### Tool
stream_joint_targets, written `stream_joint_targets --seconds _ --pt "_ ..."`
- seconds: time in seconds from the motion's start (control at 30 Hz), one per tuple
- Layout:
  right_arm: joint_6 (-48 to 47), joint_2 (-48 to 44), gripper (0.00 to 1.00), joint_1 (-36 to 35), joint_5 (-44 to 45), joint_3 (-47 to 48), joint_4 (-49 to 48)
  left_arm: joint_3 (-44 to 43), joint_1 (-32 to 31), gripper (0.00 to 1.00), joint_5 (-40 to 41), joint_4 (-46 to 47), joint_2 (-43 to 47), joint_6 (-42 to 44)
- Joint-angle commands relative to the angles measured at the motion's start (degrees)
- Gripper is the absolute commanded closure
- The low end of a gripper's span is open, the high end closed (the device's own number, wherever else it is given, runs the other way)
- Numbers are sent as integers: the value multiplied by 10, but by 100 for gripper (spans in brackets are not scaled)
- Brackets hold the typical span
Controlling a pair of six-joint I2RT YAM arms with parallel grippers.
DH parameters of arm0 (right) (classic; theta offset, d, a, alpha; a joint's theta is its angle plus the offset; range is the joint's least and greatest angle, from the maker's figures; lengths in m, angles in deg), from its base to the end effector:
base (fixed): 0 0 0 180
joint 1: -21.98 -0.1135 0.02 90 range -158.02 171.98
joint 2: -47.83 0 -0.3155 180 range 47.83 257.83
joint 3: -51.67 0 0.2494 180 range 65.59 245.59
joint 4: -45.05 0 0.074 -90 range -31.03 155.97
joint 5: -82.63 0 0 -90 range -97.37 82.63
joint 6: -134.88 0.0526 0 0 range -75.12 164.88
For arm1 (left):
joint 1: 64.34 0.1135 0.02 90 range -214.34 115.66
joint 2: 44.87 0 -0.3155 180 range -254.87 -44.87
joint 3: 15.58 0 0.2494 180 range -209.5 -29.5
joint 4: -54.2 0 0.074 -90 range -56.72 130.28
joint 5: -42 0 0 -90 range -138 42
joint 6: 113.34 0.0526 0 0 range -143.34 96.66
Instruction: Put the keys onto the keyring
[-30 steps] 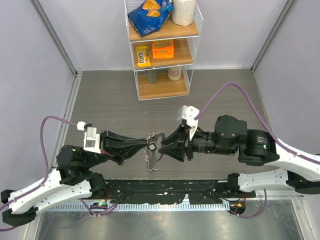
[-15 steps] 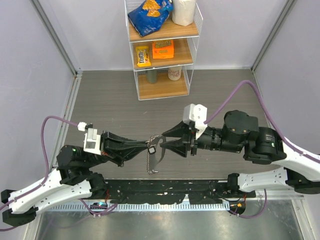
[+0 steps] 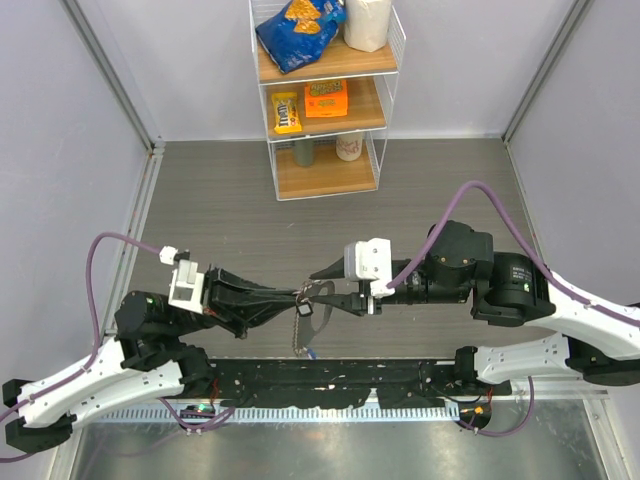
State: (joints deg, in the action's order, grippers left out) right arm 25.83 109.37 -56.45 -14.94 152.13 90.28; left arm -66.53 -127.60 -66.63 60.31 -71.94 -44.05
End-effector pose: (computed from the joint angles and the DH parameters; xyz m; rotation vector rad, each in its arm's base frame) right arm 0.0311 0.1866 0.5337 -1.3891 1.0802 0.8801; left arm 0.0185 -0.0740 0.4199 0.7235 0.9556 -1.4762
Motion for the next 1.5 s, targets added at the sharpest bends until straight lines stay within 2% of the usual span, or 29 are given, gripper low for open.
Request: stream_joint_targets --seconds 0.0,0.2,0.53,0.83,1.03,1.47 --pt "-27 6 61 -3 -25 9 -25 0 2 100 -14 46 7 -6" --pt "-23 15 73 -3 -40 13 -29 1 1 100 -17 48 11 -6" --pt "-6 11 72 -4 -54 16 -40 5 1 100 -13 43 12 -2" --pt "-9 -11 71 -4 -42 39 -7 3 1 100 -11 38 15 2" --pt "-2 -17 69 -5 -67 48 -17 2 1 100 -9 38 11 4" --pt "5 36 69 -8 -103 74 -44 -1 2 100 -7 33 4 7"
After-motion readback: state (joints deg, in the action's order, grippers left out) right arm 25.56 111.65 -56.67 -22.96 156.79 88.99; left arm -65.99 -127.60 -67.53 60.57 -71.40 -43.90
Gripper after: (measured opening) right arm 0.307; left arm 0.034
